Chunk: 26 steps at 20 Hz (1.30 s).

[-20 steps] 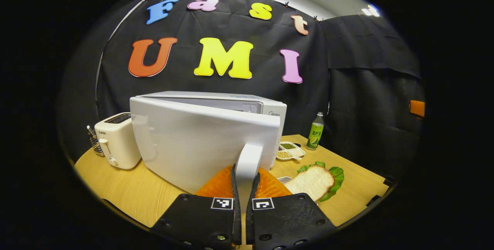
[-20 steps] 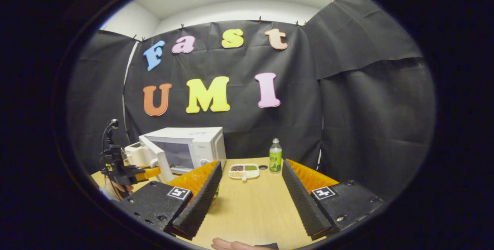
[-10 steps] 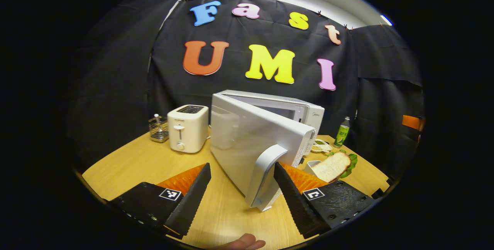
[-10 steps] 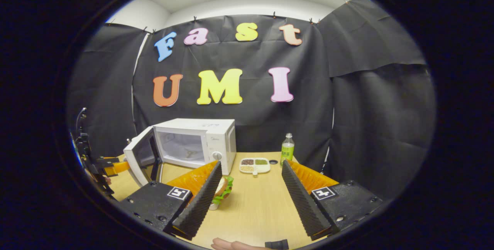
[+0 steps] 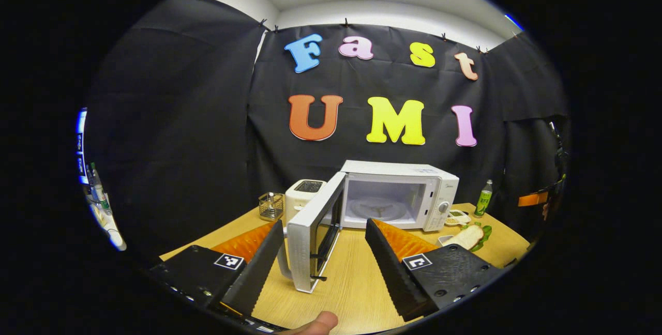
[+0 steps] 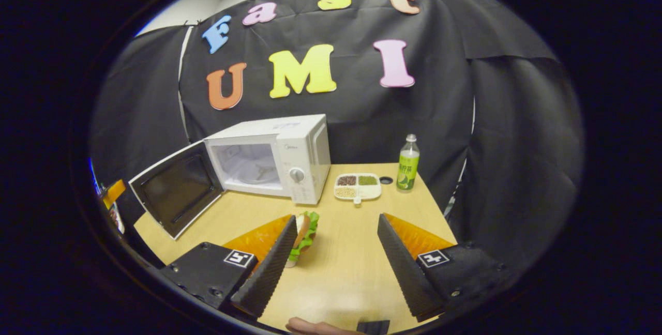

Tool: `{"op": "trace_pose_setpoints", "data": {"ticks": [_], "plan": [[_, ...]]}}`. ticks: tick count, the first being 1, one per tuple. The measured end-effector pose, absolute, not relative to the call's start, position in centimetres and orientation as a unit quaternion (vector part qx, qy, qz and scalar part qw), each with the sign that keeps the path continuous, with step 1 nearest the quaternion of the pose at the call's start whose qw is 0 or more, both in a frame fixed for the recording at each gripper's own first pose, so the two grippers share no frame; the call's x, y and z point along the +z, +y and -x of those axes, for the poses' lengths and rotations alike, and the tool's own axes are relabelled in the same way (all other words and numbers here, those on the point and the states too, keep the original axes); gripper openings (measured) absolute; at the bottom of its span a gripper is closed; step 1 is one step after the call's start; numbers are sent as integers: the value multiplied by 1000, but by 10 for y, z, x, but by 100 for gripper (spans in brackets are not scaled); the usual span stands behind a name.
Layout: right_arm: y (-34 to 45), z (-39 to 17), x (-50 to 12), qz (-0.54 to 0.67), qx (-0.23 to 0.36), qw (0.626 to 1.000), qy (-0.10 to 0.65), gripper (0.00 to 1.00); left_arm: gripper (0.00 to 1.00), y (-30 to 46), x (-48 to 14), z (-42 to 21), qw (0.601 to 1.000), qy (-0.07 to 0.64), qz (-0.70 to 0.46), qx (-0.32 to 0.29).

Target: Open the microwave oven with the left hand, put the food in, and close the microwave oven.

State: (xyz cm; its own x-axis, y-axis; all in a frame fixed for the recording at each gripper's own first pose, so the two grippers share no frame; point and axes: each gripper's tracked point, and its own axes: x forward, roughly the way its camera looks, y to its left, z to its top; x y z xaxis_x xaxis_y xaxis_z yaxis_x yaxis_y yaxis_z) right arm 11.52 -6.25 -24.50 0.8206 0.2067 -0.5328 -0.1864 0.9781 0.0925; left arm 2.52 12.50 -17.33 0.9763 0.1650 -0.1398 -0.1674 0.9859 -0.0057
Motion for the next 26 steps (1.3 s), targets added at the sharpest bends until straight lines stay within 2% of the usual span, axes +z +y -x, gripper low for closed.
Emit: {"op": "trace_pose_setpoints", "data": {"ticks": [1,2,3,8,9,11,12,13,14,15,16,17,19,20,21,22,23,24,25,26], "plan": [[-61,-119,-249,-24,114,949,294,100,95,123,-169,-26,994,68,6,85],[-60,-125,-254,-29,124,943,308,100,84,122,-164,-26,994,66,6,88],[-59,-131,-261,-34,135,936,325,100,95,120,-158,-27,994,61,6,90],[-44,-154,-299,-109,197,876,427,99,95,105,-137,-29,995,42,6,89],[-38,-158,-305,-131,211,861,445,87,95,100,-132,-29,995,39,5,90],[-28,-164,-317,-178,234,827,480,86,95,93,-125,-31,996,34,2,88],[-22,-166,-322,-206,246,806,498,97,95,91,-120,-29,996,30,0,89],[-15,-166,-325,-232,255,785,515,95,95,88,-117,-29,996,27,-3,89],[-10,-166,-331,-247,264,766,532,84,95,85,-113,-28,996,23,-6,89],[-6,-169,-338,-258,267,753,543,82,95,84,-110,-29,996,20,-9,90],[-3,-171,-345,-267,272,741,552,93,95,82,-108,-27,996,17,-12,89],[1,-170,-350,-276,277,728,563,80,95,81,-107,-24,996,16,-15,90],[11,-168,-359,-302,284,701,580,75,95,81,-108,-22,995,17,-19,92],[16,-166,-364,-312,286,688,589,82,95,82,-109,-22,995,18,-20,92],[20,-163,-372,-320,286,675,600,57,95,81,-111,-22,995,21,-21,92],[21,-163,-374,-338,276,673,597,46,95,81,-113,-21,995,24,-22,93],[20,-165,-370,-332,281,675,596,29,95,82,-115,-18,995,26,-22,93],[21,-162,-366,-320,287,685,588,26,95,82,-116,-17,995,25,-23,91],[20,-161,-362,-310,288,694,582,33,95,83,-116,-17,995,25,-26,90],[18,-158,-355,-300,286,705,575,33,95,85,-117,-18,995,26,-28,91]]}}
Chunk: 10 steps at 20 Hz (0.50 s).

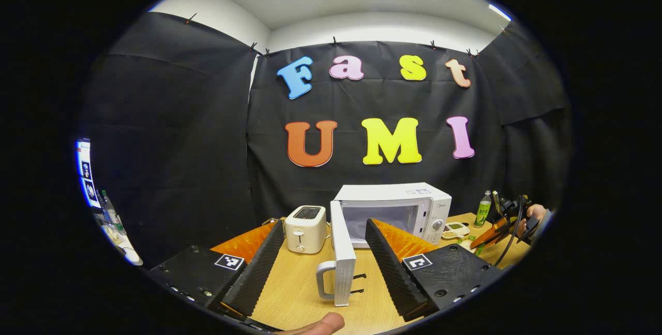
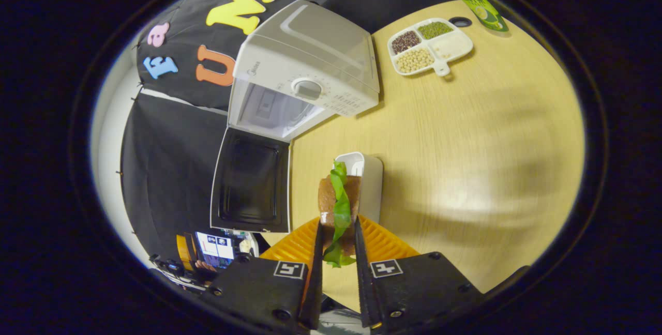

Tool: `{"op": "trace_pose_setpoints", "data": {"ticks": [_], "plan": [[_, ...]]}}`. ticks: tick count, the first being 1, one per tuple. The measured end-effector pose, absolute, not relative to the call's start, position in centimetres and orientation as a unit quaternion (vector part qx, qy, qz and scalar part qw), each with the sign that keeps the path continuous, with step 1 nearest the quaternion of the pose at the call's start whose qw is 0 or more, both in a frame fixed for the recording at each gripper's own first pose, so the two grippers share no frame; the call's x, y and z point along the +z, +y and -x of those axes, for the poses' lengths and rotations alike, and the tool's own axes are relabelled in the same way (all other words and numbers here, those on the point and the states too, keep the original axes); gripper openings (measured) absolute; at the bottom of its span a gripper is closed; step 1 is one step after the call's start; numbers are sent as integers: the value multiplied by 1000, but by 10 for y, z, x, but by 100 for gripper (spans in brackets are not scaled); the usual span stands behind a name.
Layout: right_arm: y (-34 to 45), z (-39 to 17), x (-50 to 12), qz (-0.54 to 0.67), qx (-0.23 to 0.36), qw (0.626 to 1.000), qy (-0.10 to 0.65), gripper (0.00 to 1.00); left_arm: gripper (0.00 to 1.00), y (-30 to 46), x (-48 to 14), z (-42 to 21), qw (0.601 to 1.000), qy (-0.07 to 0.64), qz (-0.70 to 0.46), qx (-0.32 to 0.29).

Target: Open the microwave oven with the left hand, put the food in, and close the microwave oven.

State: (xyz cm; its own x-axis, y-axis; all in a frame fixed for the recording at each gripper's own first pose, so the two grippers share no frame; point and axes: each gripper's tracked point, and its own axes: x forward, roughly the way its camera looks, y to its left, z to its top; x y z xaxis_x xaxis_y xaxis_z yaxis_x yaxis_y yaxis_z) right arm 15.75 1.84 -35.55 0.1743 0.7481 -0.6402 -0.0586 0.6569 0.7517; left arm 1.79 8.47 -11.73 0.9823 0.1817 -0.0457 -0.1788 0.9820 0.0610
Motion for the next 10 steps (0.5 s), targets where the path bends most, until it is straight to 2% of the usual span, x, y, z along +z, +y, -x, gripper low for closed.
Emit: {"op": "trace_pose_setpoints", "data": {"ticks": [5,6,7,8,9,10], "plan": [[15,-148,-324,-222,281,768,531,33,95,83,-118,-15,997,22,-18,77],[19,-145,-316,-201,284,781,519,33,84,83,-118,-13,997,20,-14,74],[23,-140,-307,-178,289,793,506,33,95,82,-117,-12,997,18,-11,69],[28,-134,-299,-151,296,804,493,33,95,82,-116,-10,998,17,-9,66],[34,-127,-293,-119,303,814,481,33,84,83,-115,-10,998,17,-8,63],[40,-123,-288,-84,310,824,466,33,84,85,-116,-9,998,16,-8,61]]}}
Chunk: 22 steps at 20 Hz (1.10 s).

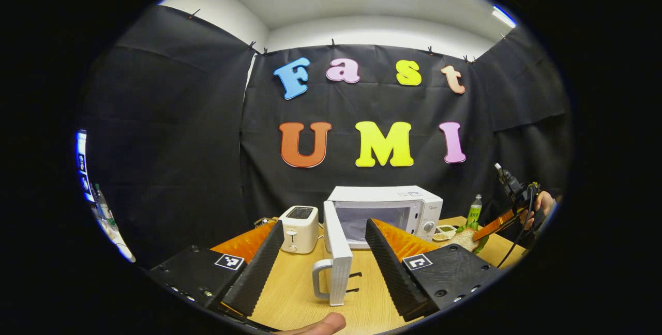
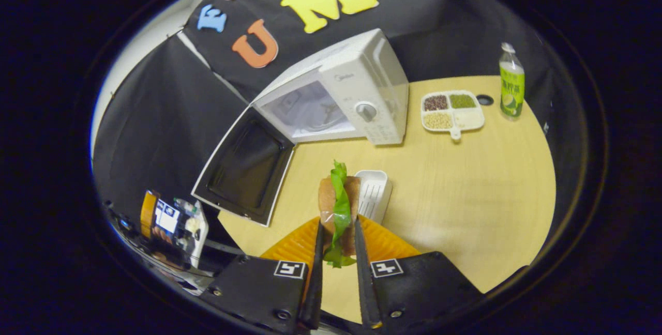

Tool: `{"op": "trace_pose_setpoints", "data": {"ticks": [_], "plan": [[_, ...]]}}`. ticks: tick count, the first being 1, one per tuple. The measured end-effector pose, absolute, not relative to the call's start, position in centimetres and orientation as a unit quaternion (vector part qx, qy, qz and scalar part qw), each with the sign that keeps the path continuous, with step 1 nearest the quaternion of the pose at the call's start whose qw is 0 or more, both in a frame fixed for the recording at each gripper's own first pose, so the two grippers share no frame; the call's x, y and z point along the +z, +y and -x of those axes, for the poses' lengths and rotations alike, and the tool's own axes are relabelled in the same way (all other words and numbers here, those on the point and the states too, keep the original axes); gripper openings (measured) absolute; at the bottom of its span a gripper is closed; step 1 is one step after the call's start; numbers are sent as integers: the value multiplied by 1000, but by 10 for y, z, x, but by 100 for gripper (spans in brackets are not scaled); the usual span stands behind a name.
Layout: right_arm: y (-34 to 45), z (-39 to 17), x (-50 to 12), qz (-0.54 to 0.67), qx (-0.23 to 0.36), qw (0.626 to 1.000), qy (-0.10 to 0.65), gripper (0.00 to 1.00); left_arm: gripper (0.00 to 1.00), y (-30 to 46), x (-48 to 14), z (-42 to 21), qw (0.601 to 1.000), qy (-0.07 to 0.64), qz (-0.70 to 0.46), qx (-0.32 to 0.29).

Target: Open the microwave oven with the left hand, put the food in, and close the microwave oven.

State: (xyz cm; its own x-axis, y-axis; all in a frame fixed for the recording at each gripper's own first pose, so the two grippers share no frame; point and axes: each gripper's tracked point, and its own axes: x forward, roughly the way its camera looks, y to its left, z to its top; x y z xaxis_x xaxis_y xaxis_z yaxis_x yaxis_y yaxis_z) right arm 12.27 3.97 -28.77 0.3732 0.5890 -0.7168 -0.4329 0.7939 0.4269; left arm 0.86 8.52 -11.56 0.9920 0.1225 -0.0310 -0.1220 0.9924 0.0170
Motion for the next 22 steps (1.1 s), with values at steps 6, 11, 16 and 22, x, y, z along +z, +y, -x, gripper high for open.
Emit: {"op": "trace_pose_setpoints", "data": {"ticks": [6,11,16,22], "plan": [[93,-97,-274,101,331,860,375,33,95,105,-114,0,997,9,0,70],[151,-112,-265,129,332,882,309,33,95,116,-113,1,998,6,15,65],[207,-158,-269,118,317,915,219,33,95,112,-124,-8,999,15,18,48],[253,-221,-292,47,252,948,190,25,95,112,-134,-10,999,23,14,38]]}}
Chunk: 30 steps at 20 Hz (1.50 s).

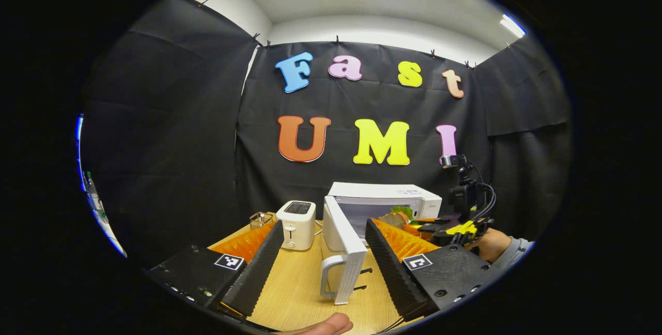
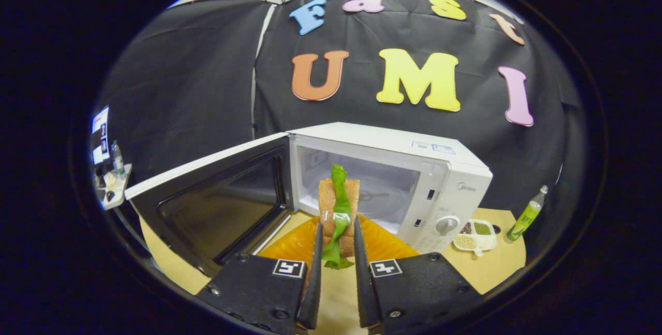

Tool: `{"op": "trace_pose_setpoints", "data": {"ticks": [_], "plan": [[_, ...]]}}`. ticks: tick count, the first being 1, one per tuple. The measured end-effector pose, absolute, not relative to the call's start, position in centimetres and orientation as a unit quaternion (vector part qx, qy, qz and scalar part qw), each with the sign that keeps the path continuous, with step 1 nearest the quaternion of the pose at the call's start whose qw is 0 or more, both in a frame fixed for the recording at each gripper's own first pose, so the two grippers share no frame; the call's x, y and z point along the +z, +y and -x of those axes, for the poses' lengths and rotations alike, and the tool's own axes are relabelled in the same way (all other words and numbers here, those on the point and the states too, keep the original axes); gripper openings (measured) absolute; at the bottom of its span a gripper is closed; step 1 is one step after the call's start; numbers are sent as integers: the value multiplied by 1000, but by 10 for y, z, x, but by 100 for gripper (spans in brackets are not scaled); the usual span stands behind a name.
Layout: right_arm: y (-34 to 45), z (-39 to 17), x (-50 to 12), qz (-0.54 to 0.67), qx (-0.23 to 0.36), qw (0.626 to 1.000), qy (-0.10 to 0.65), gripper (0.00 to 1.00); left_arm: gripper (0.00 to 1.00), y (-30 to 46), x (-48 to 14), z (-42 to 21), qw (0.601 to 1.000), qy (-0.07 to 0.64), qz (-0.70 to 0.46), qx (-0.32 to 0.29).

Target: Open the microwave oven with the left hand, put the food in, and close the microwave oven.

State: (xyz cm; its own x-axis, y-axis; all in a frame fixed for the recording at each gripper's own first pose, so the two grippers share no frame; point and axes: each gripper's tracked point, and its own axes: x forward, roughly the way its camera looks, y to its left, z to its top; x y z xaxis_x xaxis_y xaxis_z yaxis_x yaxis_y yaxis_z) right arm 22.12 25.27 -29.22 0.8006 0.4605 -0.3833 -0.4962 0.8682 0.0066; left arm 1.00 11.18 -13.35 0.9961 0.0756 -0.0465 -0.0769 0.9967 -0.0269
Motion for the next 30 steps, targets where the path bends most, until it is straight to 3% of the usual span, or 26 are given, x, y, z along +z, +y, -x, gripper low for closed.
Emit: {"op": "trace_pose_setpoints", "data": {"ticks": [3,4,5,6,8,9,10,11,16,18,23,24,28,29,30], "plan": [[267,-254,-309,-2,215,958,190,33,95,114,-136,-13,999,23,7,39],[271,-264,-314,-24,204,960,192,33,84,115,-137,-14,999,23,6,39],[274,-273,-318,-51,192,962,189,33,84,115,-138,-15,999,24,5,39],[277,-284,-321,-77,179,962,189,33,95,116,-140,-15,999,26,5,39],[281,-305,-328,-141,148,960,192,33,95,118,-144,-18,999,32,8,40],[284,-315,-330,-178,135,955,193,33,84,117,-147,-21,998,38,15,37],[288,-325,-330,-214,125,950,192,33,84,116,-149,-23,998,42,21,31],[289,-334,-331,-245,112,944,189,33,95,114,-150,-25,998,47,24,25],[289,-385,-350,-412,27,896,162,32,95,121,-151,-20,998,53,19,26],[287,-397,-368,-459,-23,875,152,33,95,140,-155,-14,996,60,-1,62],[307,-410,-386,-425,-45,892,146,33,95,142,-152,-16,996,53,8,69],[310,-411,-391,-408,-46,899,151,24,95,142,-152,-17,996,52,10,68],[312,-415,-402,-341,-36,926,161,25,95,142,-162,-25,996,60,13,65],[311,-414,-406,-329,-35,929,165,35,95,143,-166,-24,996,66,12,66],[310,-414,-408,-320,-35,932,167,27,95,145,-169,-22,995,70,10,70]]}}
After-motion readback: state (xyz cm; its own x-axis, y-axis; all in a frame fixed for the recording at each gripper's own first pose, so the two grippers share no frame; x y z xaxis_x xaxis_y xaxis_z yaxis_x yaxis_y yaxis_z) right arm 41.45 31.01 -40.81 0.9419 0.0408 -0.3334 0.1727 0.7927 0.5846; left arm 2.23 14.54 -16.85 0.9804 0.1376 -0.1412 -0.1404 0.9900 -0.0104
